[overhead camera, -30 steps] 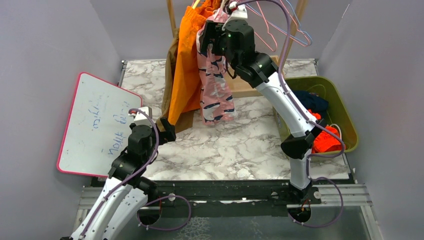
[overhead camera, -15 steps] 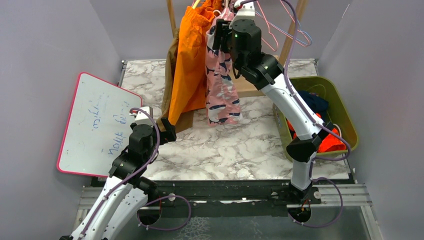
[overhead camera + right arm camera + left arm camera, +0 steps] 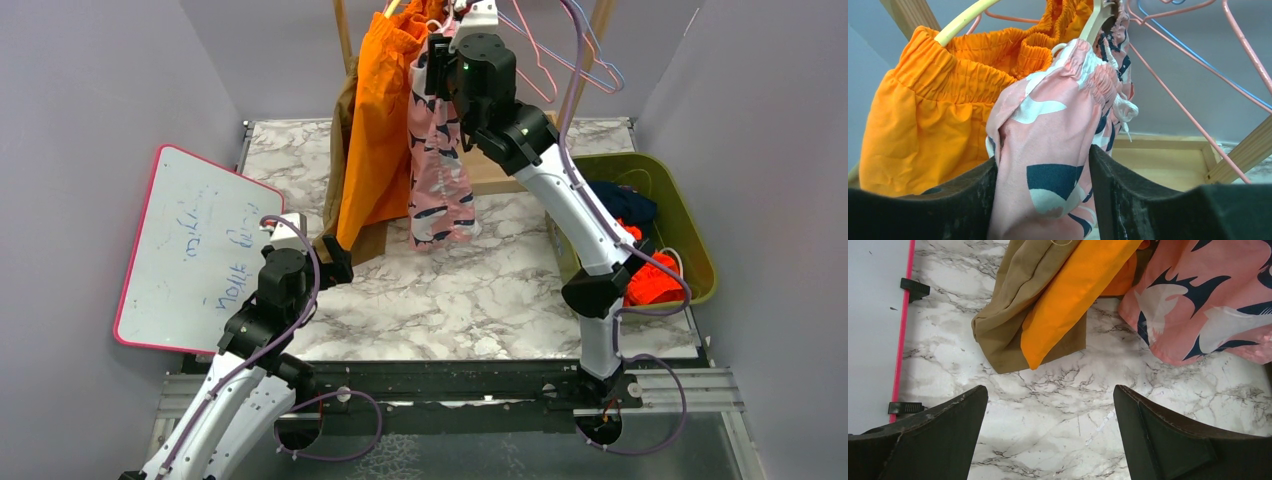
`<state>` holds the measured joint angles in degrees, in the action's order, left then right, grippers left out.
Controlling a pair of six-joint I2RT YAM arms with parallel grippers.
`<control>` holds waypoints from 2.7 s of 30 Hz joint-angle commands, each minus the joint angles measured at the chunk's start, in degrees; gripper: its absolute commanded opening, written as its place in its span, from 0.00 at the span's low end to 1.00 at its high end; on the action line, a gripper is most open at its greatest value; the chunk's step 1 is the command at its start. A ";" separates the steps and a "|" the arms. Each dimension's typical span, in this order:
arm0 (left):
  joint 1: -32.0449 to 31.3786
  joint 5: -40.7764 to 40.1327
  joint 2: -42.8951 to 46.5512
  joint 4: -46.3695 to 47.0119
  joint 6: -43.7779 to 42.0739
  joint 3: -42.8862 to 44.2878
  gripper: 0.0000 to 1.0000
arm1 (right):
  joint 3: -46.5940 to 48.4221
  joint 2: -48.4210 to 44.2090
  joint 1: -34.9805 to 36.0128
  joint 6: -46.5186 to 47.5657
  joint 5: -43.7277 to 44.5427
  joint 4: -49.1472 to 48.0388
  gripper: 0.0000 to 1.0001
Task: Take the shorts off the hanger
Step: Pick up the hanger from the clothes rod.
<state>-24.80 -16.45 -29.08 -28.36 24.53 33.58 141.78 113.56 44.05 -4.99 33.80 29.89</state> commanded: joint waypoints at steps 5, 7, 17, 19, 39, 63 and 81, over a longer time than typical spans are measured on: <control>0.36 1.40 -0.39 1.65 -0.57 -0.36 0.99 | 1.14 0.45 -0.12 0.65 2.14 -1.37 0.33; 0.35 1.46 -0.51 1.64 -0.54 -0.36 0.99 | -0.04 -0.83 -0.11 0.44 2.47 -2.60 0.28; 0.33 1.46 -0.82 1.64 -0.60 -0.36 0.99 | -3.44 -6.55 -0.11 -1.24 1.34 -6.52 0.02; 0.34 1.50 -0.95 1.65 -0.70 -0.36 0.99 | -3.80 -7.91 -0.11 -1.37 -0.63 -7.05 0.01; 0.32 1.68 -0.03 1.69 -0.66 -0.36 0.99 | -0.95 -8.98 -4.67 -4.71 -14.95 -7.16 0.01; 0.29 1.64 -0.30 1.75 -0.65 -0.36 0.99 | -9.18 -14.84 -8.54 -4.71 -35.78 -16.99 0.01; 0.33 1.68 -0.75 1.71 -0.63 -0.36 0.99 | -9.00 -15.64 -8.54 -4.30 -35.32 -18.91 0.01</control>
<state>-24.80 -15.86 -29.71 -28.38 24.36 33.56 133.93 101.62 35.14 -9.98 1.56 18.17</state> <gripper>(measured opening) 0.990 0.448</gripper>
